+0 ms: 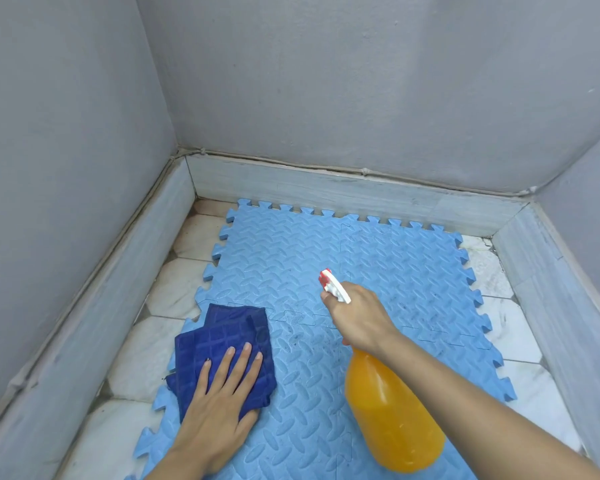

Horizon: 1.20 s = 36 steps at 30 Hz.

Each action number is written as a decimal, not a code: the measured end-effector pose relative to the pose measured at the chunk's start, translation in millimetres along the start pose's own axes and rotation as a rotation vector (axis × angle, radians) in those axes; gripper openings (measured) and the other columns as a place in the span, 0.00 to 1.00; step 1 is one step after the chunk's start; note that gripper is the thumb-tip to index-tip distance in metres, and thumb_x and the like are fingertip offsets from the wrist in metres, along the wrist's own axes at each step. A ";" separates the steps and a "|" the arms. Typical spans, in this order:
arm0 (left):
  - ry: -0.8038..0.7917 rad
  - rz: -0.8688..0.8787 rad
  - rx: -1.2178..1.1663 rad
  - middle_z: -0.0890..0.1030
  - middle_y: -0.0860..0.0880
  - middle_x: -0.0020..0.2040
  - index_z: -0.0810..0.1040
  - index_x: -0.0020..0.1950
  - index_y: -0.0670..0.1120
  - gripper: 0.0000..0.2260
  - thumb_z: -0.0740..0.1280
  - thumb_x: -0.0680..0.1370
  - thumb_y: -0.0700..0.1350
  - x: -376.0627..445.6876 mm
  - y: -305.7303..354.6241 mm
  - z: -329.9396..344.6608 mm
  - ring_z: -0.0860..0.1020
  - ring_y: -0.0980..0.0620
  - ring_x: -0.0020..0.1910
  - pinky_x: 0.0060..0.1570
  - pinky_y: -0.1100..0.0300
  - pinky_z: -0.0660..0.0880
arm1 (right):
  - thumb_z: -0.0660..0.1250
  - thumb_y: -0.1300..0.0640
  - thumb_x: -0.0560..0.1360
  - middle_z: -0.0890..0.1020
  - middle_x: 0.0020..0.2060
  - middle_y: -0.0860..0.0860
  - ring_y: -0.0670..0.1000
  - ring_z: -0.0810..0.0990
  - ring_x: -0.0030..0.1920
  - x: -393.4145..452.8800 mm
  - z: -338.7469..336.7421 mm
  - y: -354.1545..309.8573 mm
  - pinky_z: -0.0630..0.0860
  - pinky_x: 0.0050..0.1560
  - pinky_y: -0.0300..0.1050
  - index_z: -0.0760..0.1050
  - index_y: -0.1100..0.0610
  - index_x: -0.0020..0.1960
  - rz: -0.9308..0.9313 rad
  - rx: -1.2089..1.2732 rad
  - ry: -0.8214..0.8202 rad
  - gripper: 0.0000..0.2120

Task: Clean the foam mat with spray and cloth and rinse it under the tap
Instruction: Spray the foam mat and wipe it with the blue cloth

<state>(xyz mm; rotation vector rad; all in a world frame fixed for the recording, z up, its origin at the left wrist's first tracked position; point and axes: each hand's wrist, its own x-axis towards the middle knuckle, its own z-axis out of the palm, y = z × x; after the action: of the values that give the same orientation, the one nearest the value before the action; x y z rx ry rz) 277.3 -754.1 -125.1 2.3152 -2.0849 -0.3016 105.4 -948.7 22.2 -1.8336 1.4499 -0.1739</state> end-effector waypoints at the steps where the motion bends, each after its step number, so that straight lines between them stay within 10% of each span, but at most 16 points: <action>1: 0.009 0.012 0.010 0.60 0.50 0.77 0.60 0.76 0.50 0.30 0.41 0.79 0.61 4.2 -2.5 0.3 0.56 0.47 0.75 0.70 0.45 0.50 | 0.59 0.46 0.79 0.80 0.40 0.53 0.58 0.80 0.44 2.3 -3.5 5.0 0.81 0.46 0.58 0.73 0.54 0.42 0.028 0.022 0.025 0.14; 7: 0.071 0.019 0.010 0.56 0.48 0.78 0.55 0.77 0.50 0.28 0.49 0.79 0.59 43.4 -10.8 -4.2 0.55 0.46 0.76 0.71 0.44 0.48 | 0.62 0.50 0.80 0.81 0.45 0.60 0.55 0.78 0.39 7.6 -39.3 38.1 0.77 0.29 0.44 0.76 0.60 0.47 0.167 0.269 0.177 0.14; 25: 0.033 0.089 -0.045 0.52 0.47 0.79 0.55 0.78 0.46 0.29 0.45 0.79 0.58 80.5 -13.8 -3.1 0.48 0.49 0.77 0.72 0.47 0.41 | 0.63 0.42 0.77 0.83 0.36 0.55 0.54 0.78 0.34 -27.1 -94.4 120.2 0.83 0.38 0.56 0.77 0.63 0.41 0.391 0.293 0.386 0.23; 36: -0.041 0.036 -0.066 0.44 0.51 0.79 0.46 0.78 0.51 0.33 0.47 0.74 0.57 78.9 -9.4 -9.7 0.39 0.54 0.76 0.73 0.50 0.34 | 0.58 0.29 0.73 0.82 0.34 0.54 0.55 0.80 0.39 -75.7 -68.2 128.8 0.79 0.42 0.57 0.77 0.60 0.42 0.226 0.080 0.217 0.33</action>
<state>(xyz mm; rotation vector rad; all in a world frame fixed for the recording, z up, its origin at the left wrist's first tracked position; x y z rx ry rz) 295.4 -832.0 -127.6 2.2516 -2.0985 -0.4139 -56.3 -921.6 13.1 -1.6107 1.7623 -0.3212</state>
